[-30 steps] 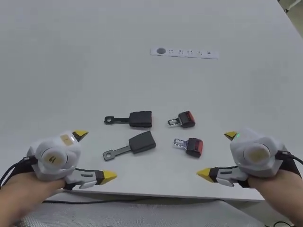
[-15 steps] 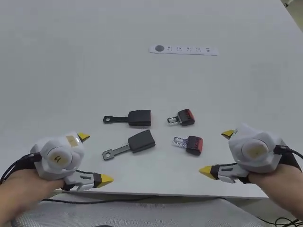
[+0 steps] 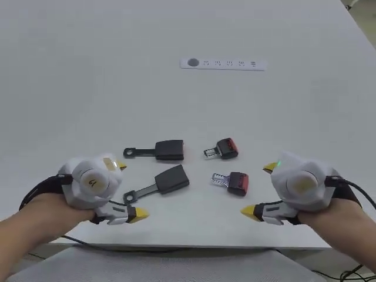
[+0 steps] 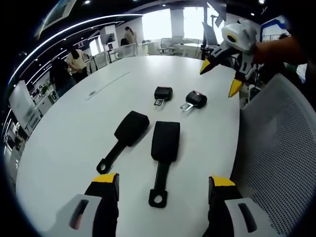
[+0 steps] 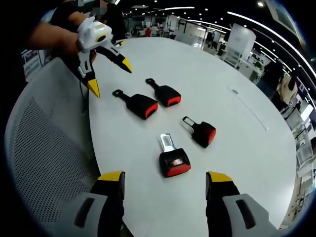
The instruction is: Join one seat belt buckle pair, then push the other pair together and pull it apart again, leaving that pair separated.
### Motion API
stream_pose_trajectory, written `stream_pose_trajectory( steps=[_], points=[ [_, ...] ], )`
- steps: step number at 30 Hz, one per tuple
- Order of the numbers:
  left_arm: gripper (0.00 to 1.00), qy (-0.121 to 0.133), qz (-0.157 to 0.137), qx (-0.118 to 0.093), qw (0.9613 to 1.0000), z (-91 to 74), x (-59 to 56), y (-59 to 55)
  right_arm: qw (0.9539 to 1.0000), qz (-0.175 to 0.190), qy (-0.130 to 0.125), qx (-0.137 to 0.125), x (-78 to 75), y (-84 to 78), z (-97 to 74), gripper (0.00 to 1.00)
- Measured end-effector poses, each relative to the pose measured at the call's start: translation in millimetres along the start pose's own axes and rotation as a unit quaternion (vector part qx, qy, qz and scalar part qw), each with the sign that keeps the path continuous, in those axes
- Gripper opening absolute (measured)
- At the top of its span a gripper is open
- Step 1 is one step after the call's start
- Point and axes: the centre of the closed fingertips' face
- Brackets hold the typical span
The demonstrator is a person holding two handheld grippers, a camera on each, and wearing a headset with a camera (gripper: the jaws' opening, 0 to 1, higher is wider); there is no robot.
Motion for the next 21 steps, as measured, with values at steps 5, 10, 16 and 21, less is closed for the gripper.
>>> stream_pose_trajectory(
  steps=[5,10,16,21],
  points=[
    [0.68,0.004,-0.011,0.002,0.9999,10.0,4.2,5.8,0.9999,-0.010,0.003,0.000,-5.1,1.7,10.3,0.63],
    [0.62,-0.001,-0.010,0.010,0.9999,20.2,3.5,9.3,0.9998,-0.012,0.016,0.001,-4.8,3.6,18.1,0.58],
    [0.56,-0.007,0.009,0.021,0.9997,30.3,4.3,16.3,0.9989,-0.038,0.027,0.008,-7.2,5.1,25.9,0.54],
    [0.56,-0.016,0.021,0.031,0.9992,41.0,0.7,19.7,0.9981,-0.049,0.036,0.011,-10.3,4.3,30.0,0.51]
  ],
)
Point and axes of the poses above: the centre of the closed fingertips' face, and the gripper's own axes: z roughly forward along the fingers, x roughly to its left, y roughly out of its top, and after that the axes turned 13 degrees about -z, right-handed
